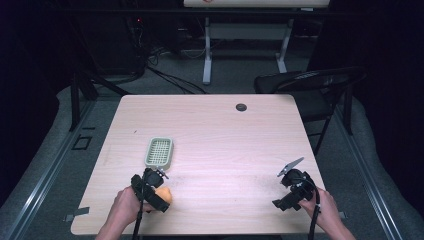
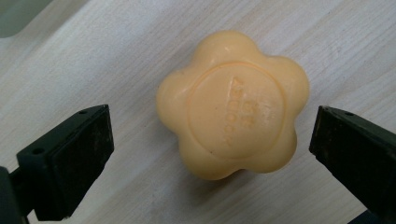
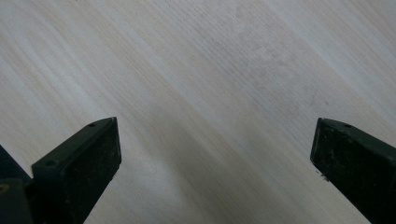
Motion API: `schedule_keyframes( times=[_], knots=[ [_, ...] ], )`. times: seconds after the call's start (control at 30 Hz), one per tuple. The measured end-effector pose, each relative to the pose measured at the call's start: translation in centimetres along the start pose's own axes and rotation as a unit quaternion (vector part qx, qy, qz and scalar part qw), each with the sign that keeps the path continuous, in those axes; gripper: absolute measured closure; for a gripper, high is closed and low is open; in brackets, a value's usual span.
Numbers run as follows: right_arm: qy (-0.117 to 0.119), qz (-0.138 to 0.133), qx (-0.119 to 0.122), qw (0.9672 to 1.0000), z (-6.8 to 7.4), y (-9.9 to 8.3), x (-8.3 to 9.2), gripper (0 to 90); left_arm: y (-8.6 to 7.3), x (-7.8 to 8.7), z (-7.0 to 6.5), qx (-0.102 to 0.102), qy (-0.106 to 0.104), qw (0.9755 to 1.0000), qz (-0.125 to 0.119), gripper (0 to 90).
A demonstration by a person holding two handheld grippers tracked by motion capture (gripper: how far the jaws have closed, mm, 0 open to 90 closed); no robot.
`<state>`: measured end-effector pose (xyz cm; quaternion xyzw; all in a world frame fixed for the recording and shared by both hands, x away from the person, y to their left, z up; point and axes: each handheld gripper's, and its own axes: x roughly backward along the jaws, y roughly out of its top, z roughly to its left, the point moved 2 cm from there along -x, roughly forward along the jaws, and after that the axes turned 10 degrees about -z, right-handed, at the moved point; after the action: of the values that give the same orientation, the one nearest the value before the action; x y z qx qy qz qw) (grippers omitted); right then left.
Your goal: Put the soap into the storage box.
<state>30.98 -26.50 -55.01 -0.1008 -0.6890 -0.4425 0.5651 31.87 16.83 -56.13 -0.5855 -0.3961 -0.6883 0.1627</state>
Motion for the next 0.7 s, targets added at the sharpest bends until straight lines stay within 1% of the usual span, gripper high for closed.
schedule_keyframes(
  times=[0.03, 0.13, 0.17, 0.23, 0.3, 0.37, 0.47, 0.5, 0.6, 0.7],
  knots=[
    [-0.003, 0.001, 0.001, 1.0, 0.0, 0.0, 0.0, 1.4, 0.1, 0.0, 0.0, -0.003, 0.0, 1.0, 0.003, 0.0],
    [0.0, 0.002, -0.002, 1.0, 0.0, -0.1, -0.1, 1.6, 0.2, -0.2, -0.1, -0.005, 0.0, 1.0, 0.005, 0.8],
    [-0.003, 0.009, 0.002, 1.0, -0.1, -0.2, -0.1, 1.8, 0.3, -0.3, -0.1, -0.009, 0.0, 0.9999, 0.009, 1.3],
    [-0.005, 0.006, 0.001, 1.0, 0.0, -0.2, 0.0, 2.0, 0.5, -0.3, -0.1, -0.011, 0.0, 0.9999, 0.01, 2.6],
    [-0.005, 0.007, 0.002, 1.0, -0.1, -0.2, 0.1, 2.1, 0.7, -0.4, -0.1, -0.011, -0.002, 0.9999, 0.01, 4.9],
    [-0.005, 0.008, 0.002, 1.0, -0.1, -0.3, 0.0, 2.1, 0.9, -0.5, -0.1, -0.015, 0.0, 0.9998, 0.012, 7.0],
    [-0.007, 0.007, 0.002, 0.9999, -0.1, -0.2, 0.0, 3.1, 1.0, -0.6, -0.1, -0.022, -0.001, 0.9996, 0.015, 13.6],
    [-0.01, 0.005, 0.005, 0.9999, 0.0, -0.2, 0.1, 3.3, 1.1, -0.7, -0.2, -0.028, 0.0, 0.9995, 0.015, 14.2],
    [-0.013, 0.003, 0.006, 0.9999, 0.0, -0.2, 0.2, 3.4, 1.1, -0.7, -0.2, -0.029, 0.0, 0.9994, 0.016, 14.8],
    [-0.007, 0.008, 0.007, 0.9999, 0.0, -0.2, 0.1, 3.4, 1.0, -0.9, -0.1, -0.028, -0.007, 0.9994, 0.02, 15.6]
  ],
)
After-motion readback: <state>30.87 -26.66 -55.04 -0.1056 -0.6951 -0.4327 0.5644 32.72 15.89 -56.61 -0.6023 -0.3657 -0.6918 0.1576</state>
